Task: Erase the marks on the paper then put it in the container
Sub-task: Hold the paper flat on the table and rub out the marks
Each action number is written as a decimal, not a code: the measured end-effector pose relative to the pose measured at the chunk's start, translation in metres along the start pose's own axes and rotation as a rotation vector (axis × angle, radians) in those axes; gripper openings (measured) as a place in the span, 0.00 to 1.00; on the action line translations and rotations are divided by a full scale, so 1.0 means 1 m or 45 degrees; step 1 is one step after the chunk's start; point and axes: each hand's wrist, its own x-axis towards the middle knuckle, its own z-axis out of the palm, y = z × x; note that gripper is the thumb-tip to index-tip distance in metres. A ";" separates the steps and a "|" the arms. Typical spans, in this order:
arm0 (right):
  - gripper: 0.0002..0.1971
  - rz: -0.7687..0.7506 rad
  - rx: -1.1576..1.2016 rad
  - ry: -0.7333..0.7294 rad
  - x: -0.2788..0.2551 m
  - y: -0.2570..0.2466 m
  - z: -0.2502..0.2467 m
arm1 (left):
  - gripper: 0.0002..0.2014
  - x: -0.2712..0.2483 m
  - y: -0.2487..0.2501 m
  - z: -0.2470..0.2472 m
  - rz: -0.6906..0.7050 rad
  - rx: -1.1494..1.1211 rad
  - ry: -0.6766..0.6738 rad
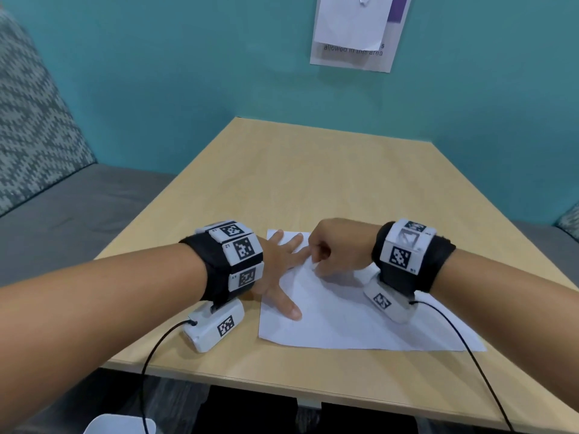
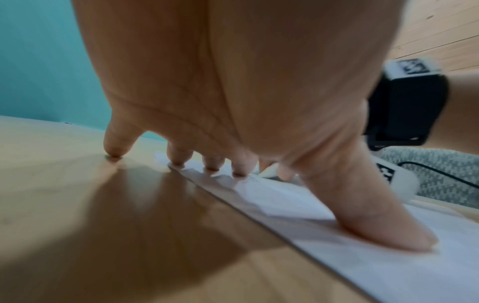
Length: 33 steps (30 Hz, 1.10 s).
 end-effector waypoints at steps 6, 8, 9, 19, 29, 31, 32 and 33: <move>0.03 -0.060 0.010 -0.042 -0.003 -0.005 0.002 | 0.59 0.002 -0.003 0.001 0.023 -0.041 0.004; 0.03 0.008 0.013 -0.001 0.000 0.003 -0.002 | 0.61 0.003 -0.002 0.002 0.006 -0.024 -0.006; 0.03 -0.009 0.015 -0.016 -0.002 0.000 0.001 | 0.61 0.002 -0.001 0.001 0.006 -0.017 -0.008; 0.04 -0.015 -0.009 -0.034 -0.001 0.001 0.001 | 0.60 -0.001 0.000 -0.001 0.003 -0.010 -0.013; 0.05 -0.044 0.015 -0.025 -0.004 -0.001 0.003 | 0.60 -0.002 0.002 -0.002 0.000 -0.001 -0.022; 0.07 -0.137 0.034 -0.133 -0.013 -0.017 0.014 | 0.56 -0.004 0.002 -0.003 0.018 -0.033 -0.032; 0.08 -0.164 0.030 -0.156 -0.014 -0.018 0.015 | 0.55 -0.004 0.001 -0.004 0.024 -0.039 -0.030; 0.07 -0.155 0.011 -0.138 -0.012 -0.015 0.011 | 0.56 -0.004 0.001 -0.003 0.025 -0.034 -0.027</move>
